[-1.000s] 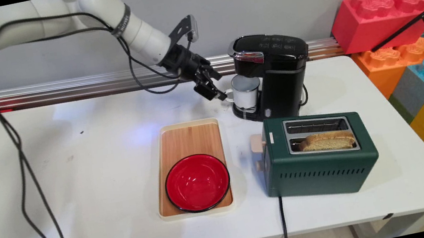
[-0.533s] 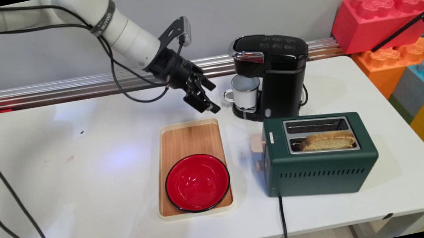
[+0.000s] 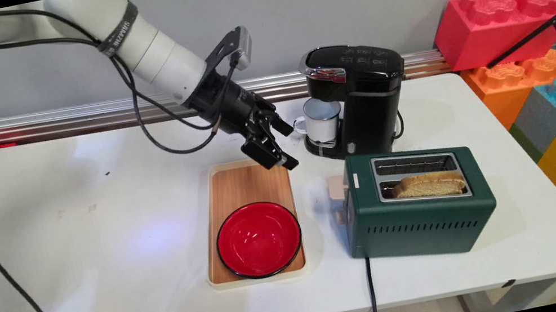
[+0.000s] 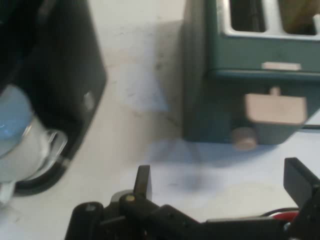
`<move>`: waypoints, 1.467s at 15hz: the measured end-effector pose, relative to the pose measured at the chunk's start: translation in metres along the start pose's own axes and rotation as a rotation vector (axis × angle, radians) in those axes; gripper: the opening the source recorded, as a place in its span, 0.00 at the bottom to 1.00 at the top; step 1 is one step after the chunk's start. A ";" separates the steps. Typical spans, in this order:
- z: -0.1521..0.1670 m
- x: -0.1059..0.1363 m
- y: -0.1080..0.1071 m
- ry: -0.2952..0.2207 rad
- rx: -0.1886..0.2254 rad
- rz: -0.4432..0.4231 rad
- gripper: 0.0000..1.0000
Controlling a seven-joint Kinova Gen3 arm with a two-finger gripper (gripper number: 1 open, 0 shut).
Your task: Press the toaster switch
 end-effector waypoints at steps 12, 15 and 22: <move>0.001 -0.006 0.042 0.083 -0.092 0.072 0.00; 0.004 -0.008 0.045 0.100 -0.095 0.070 0.00; 0.014 -0.016 0.047 0.134 -0.116 0.059 0.00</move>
